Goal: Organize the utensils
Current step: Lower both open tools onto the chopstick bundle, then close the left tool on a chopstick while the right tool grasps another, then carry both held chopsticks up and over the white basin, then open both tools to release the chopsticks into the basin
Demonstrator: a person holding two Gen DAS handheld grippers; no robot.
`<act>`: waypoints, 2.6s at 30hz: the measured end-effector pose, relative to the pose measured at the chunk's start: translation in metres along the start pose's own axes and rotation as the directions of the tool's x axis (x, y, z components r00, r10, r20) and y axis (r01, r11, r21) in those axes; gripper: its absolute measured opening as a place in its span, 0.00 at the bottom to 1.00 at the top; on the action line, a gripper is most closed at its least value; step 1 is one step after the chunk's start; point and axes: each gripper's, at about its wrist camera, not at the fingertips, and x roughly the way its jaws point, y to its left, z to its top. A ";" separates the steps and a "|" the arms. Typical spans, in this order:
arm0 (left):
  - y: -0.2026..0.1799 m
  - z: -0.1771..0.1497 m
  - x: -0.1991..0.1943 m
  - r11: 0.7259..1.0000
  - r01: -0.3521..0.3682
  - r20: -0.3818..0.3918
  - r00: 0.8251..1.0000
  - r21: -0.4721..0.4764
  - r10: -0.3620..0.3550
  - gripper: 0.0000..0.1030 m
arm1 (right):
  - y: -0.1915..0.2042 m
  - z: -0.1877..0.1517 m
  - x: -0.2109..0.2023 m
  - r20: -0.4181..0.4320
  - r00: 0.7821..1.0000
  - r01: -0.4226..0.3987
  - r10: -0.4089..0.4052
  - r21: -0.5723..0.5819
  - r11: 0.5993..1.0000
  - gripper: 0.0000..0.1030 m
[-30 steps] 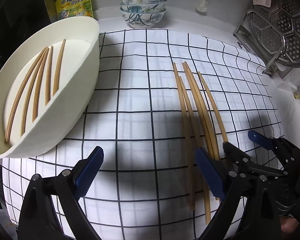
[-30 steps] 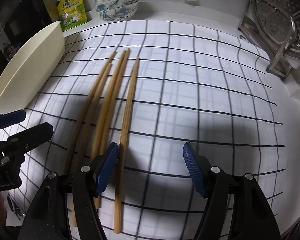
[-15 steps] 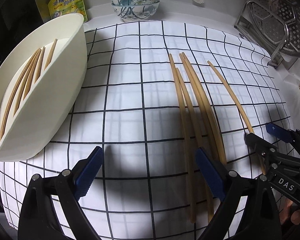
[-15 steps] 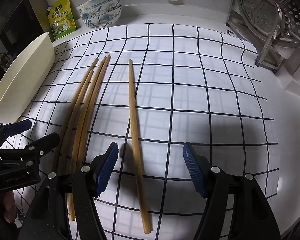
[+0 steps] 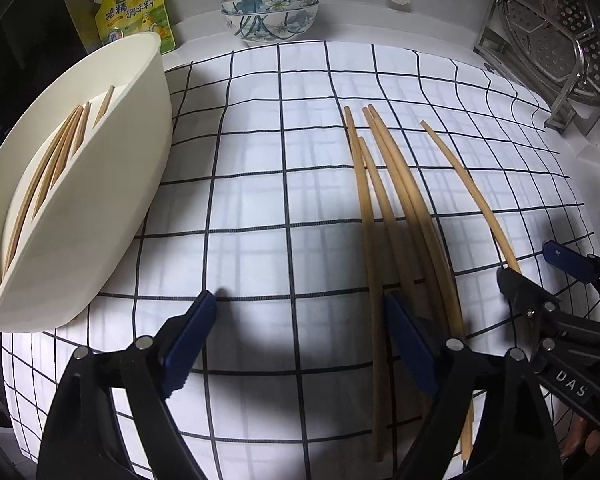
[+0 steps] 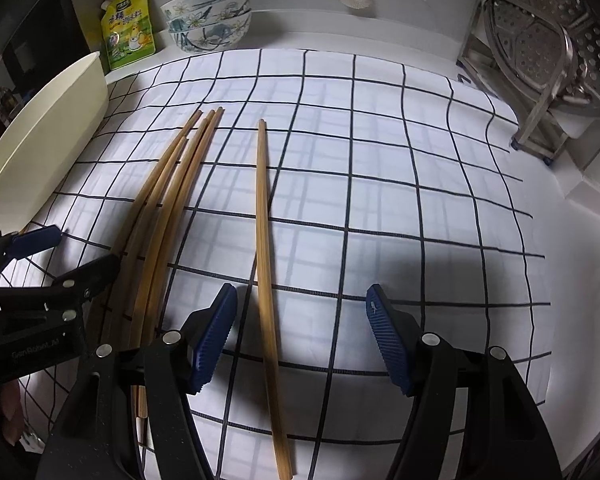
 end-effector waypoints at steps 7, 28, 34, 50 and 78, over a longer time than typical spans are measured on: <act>-0.010 0.009 -0.001 0.999 0.038 0.014 0.999 0.022 -0.039 0.43 | 0.011 0.003 -0.001 0.014 0.999 -0.031 0.032 -0.049 0.998 0.32; 0.012 0.028 -0.060 0.980 0.197 0.073 0.978 0.011 -0.197 0.07 | 0.016 0.030 -0.049 0.078 0.988 -0.135 0.132 0.030 0.990 0.06; 0.051 0.043 -0.094 0.983 0.184 0.156 0.972 -0.020 -0.178 0.07 | 0.045 0.058 -0.073 0.137 0.974 -0.182 0.180 0.000 0.983 0.06; 0.215 0.043 -0.108 0.976 0.059 0.206 0.978 -0.211 -0.014 0.07 | 0.218 0.148 -0.061 0.142 0.922 -0.335 0.361 -0.176 0.926 0.06; 0.278 0.046 -0.024 0.975 0.063 0.042 0.998 -0.214 -0.055 0.08 | 0.279 0.159 0.027 -0.035 0.959 -0.281 0.280 -0.055 0.958 0.07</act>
